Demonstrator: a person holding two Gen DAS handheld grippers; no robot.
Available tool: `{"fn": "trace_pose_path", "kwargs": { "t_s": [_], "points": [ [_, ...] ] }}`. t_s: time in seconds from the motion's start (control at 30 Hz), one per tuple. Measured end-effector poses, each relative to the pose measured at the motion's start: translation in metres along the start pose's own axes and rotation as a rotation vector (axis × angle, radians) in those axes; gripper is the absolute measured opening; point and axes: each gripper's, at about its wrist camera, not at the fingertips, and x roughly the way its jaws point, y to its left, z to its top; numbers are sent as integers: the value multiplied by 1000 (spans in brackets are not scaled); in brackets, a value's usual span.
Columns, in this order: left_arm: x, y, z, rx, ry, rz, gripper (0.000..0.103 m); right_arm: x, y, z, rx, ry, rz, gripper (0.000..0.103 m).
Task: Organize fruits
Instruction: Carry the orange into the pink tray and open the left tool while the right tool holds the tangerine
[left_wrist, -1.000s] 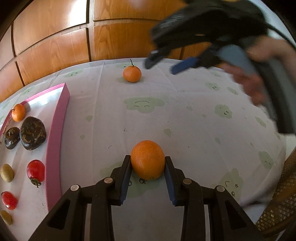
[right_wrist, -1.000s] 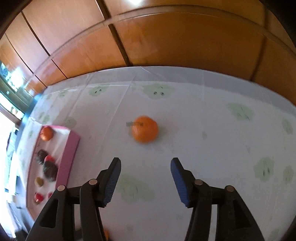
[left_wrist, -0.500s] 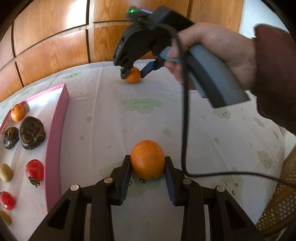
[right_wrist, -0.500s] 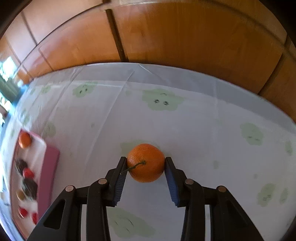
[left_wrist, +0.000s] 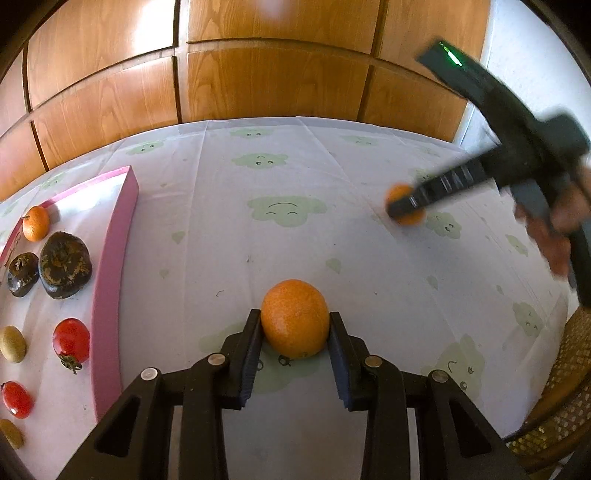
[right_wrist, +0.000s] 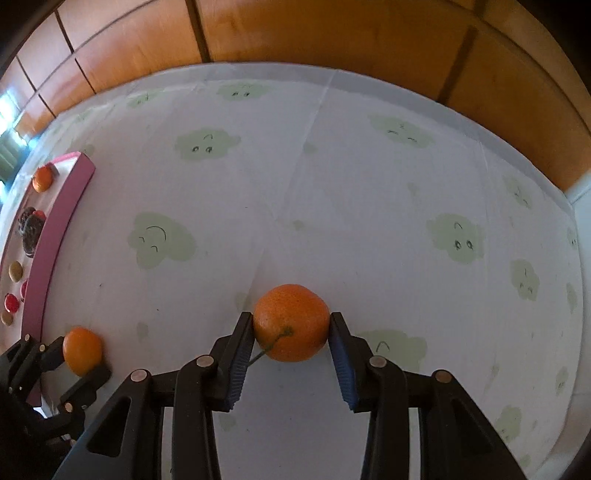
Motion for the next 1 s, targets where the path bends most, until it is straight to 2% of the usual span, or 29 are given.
{"fn": "trace_pose_path", "kwargs": {
  "t_s": [0.17,0.37,1.0],
  "points": [
    [-9,0,0,-6,5,35,35,8,-2,1,19,9,4,40],
    [-35,1,0,2,-48,69,35,5,-4,-5,35,4,15,41],
    [-71,1,-1,-13,-87,93,35,5,-9,2,79,11,39,42]
  ]
}}
